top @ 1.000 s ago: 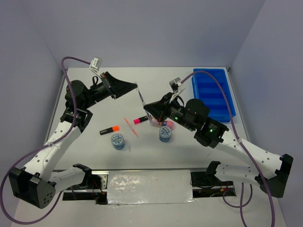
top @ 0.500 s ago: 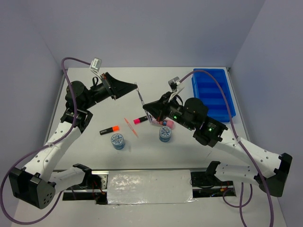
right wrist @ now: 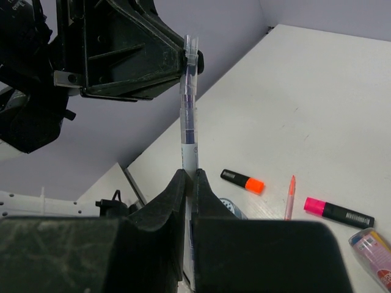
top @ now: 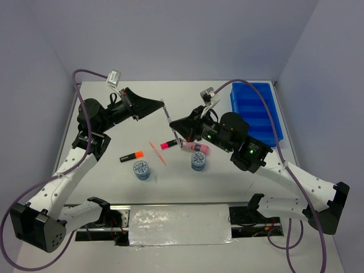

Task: Sort the stationery into containers
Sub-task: Close the pen cap on the pen.

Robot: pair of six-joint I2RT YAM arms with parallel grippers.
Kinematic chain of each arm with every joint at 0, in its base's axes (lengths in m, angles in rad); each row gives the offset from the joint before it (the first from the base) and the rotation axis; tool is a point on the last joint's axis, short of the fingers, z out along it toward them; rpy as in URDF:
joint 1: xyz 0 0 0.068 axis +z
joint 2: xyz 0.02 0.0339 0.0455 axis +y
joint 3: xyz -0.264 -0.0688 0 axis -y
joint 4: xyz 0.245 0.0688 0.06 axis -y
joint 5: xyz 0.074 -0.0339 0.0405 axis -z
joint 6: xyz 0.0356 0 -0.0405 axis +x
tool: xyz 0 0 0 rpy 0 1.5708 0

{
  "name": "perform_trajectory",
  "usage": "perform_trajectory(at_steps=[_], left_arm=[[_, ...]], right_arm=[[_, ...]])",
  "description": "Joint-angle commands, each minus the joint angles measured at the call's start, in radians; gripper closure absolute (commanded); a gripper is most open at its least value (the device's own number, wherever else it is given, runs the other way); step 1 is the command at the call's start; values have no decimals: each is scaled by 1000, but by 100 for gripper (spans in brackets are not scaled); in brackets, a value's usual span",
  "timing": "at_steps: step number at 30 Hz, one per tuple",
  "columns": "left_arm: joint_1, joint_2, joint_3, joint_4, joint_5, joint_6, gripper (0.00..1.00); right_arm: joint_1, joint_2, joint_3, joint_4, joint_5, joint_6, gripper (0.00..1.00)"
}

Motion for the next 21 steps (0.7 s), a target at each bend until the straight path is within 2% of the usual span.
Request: perform_trajectory(at_steps=[1,6,13,18,21], left_arm=[[-6,-20,3,25,56,50,100],[-18,-21,5,28,57,51,100],[-30,-15,68,-103,85,186,100],[-30,-3,126,-229,97,269,100],[-30,9,124,-191,131,256,85]], right_arm=[[-17,13,77,59,-17,6,100],[-29,51,114,111,-35,1,100],[-47,87,206,114,-78,-40,100],[-60,65,180,109,-97,-45,100],[-61,61,167,111,-117,-52,100]])
